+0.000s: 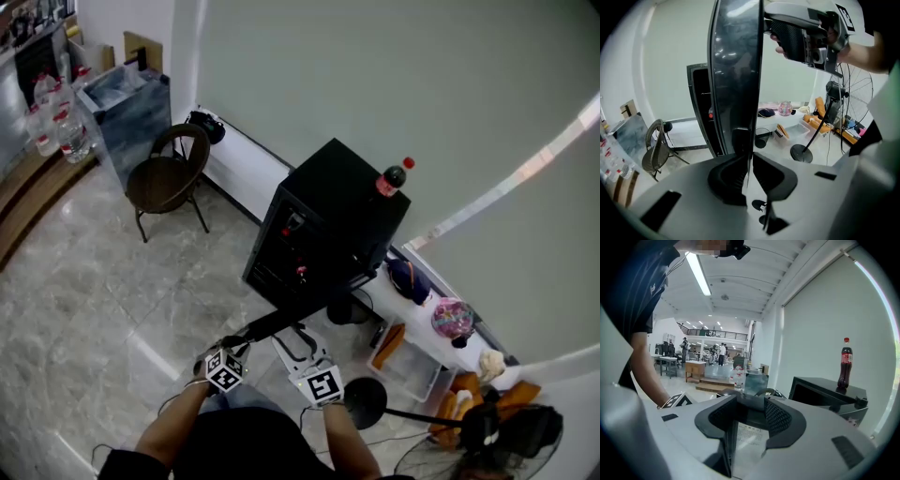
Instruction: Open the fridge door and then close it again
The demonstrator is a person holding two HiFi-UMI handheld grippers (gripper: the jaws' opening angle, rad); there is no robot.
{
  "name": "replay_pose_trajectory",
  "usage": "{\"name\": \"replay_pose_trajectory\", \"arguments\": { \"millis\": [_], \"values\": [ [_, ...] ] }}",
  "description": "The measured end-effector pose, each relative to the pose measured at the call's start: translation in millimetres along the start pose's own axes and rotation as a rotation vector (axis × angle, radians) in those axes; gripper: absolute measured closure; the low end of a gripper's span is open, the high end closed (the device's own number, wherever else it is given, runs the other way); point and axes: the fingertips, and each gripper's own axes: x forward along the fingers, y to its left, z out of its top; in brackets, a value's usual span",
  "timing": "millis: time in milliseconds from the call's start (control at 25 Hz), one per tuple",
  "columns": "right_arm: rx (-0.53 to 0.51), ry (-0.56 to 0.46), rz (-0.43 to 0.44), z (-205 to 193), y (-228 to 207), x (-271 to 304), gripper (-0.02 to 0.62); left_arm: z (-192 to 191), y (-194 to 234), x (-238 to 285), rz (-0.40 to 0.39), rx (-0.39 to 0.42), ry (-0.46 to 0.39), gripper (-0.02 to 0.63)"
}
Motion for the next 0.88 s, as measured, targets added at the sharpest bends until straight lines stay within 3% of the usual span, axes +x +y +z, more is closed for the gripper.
{"name": "replay_pose_trajectory", "arguments": {
  "millis": [120,320,480,640,880],
  "values": [
    [-0.003,0.004,-0.001,-3,4,-11,0.415,-2,-14,0,0.015,-0.019,-0.013,0.569],
    [0.128,-0.024,-0.006,-14,4,-30,0.413,-2,-33,4,0.055,-0.058,-0.040,0.569],
    [0.141,-0.028,0.019,-21,3,-44,0.414,-2,-52,9,0.074,-0.074,-0.025,0.569],
    [0.054,-0.025,0.062,-22,7,-59,0.414,-3,-72,9,0.109,-0.107,-0.015,0.569],
    [-0.104,-0.037,0.222,-28,6,-76,0.413,0,-93,15,0.163,-0.171,-0.021,0.570]
  ]
}}
